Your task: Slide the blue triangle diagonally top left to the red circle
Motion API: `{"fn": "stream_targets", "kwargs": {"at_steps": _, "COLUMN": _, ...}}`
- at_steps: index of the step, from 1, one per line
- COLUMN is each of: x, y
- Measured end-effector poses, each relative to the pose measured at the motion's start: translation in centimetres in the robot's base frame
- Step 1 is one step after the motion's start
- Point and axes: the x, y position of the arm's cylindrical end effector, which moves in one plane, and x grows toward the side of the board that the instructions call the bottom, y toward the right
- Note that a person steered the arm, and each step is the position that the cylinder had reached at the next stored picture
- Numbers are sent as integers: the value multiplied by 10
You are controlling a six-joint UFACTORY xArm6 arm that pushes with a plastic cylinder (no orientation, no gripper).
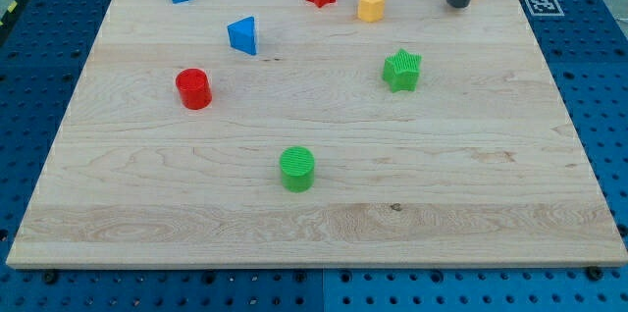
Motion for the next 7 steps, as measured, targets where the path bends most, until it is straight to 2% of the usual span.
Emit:
{"fn": "stream_targets", "kwargs": {"at_steps": 1, "x": 2, "y": -23}}
{"fn": "stream_targets", "kwargs": {"at_steps": 4, "x": 2, "y": -23}}
{"fn": "stream_targets", "kwargs": {"at_steps": 5, "x": 12, "y": -23}}
{"fn": "stream_targets", "kwargs": {"at_steps": 6, "x": 51, "y": -31}}
{"fn": "stream_targets", "kwargs": {"at_steps": 7, "x": 64, "y": -87}}
